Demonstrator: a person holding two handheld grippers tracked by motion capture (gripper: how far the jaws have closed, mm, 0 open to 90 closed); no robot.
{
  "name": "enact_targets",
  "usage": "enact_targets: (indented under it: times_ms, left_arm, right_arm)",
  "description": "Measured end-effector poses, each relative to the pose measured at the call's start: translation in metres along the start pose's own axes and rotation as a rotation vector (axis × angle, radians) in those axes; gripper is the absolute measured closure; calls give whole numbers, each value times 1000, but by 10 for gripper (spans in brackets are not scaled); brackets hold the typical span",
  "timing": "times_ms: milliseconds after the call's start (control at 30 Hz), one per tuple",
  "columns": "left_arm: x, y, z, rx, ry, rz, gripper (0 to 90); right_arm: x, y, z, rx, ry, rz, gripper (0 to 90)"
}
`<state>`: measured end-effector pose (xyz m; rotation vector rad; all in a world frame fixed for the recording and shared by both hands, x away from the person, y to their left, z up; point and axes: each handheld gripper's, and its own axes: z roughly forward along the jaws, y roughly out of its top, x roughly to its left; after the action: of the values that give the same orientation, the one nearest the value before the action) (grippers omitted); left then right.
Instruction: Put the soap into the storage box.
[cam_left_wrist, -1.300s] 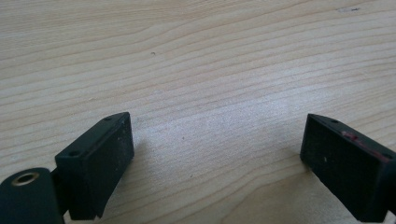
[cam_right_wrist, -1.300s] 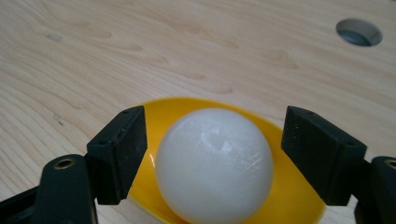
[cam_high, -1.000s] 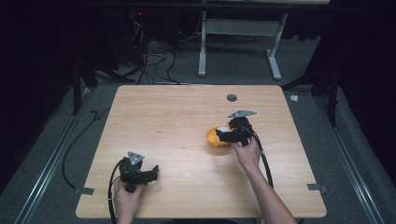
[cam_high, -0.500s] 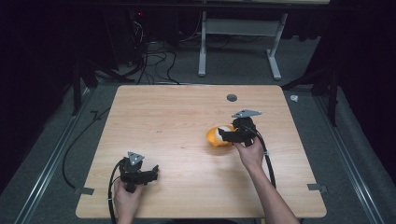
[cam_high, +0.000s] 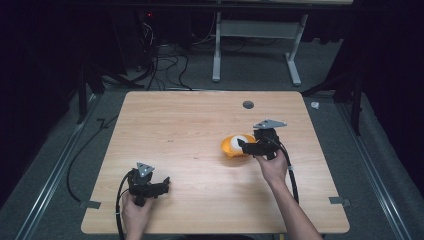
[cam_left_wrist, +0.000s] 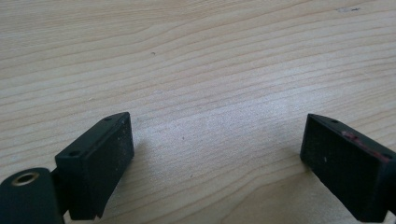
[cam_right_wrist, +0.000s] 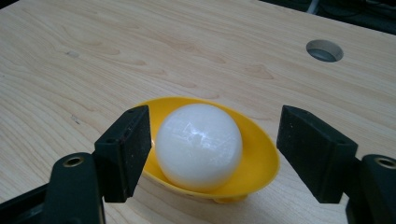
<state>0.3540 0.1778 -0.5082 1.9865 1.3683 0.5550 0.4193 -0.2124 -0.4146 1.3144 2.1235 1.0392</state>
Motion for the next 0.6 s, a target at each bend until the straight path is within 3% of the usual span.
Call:
enact_targets:
  times_ms: [600]
  left_arm:
    - [0,0,0,0,0,0,99]
  right_arm:
    - [-6,-7,-15,-27,-7,20,272]
